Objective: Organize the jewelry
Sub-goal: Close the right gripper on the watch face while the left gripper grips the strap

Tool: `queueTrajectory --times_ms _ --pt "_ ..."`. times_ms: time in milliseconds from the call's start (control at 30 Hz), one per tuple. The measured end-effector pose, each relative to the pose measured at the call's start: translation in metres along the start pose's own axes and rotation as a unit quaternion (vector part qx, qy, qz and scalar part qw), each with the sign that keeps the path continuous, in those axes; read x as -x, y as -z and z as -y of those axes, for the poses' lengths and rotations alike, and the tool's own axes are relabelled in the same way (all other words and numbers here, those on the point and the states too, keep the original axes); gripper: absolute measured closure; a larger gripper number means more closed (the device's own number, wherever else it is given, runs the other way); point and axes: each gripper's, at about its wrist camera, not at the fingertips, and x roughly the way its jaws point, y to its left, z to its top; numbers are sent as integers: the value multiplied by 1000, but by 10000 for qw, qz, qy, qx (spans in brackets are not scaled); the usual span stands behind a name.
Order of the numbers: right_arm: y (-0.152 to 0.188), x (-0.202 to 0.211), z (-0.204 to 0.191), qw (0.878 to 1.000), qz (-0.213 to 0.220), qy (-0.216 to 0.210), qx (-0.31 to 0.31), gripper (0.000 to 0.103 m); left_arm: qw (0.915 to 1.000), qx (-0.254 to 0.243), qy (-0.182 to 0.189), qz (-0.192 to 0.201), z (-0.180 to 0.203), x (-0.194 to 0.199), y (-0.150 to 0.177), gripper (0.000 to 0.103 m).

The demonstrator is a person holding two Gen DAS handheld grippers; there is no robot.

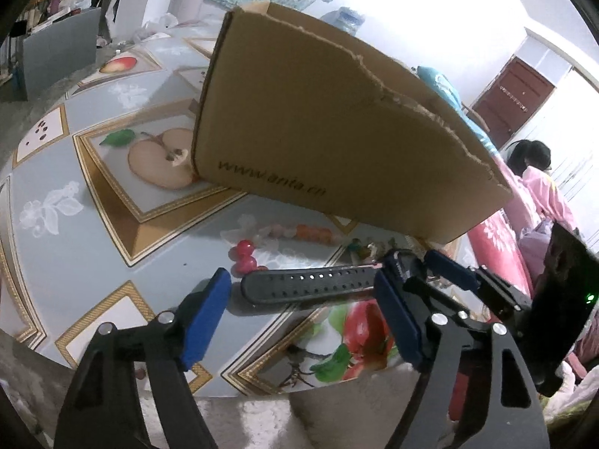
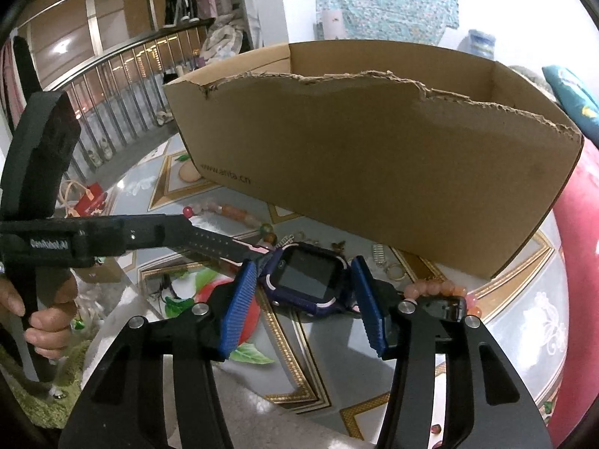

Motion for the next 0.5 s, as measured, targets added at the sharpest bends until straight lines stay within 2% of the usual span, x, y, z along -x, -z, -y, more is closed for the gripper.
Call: queueTrajectory --times_ms 100,267,500 --pt "0 -1 0 10000 13 45 29 54 9996 60 247 110 1 9 0 30" --pt "1 -3 2 10000 59 46 29 54 9934 215 1029 449 1 29 -1 31" --pt "2 -3 1 9998 95 119 112 54 9962 385 749 203 0 11 -4 43"
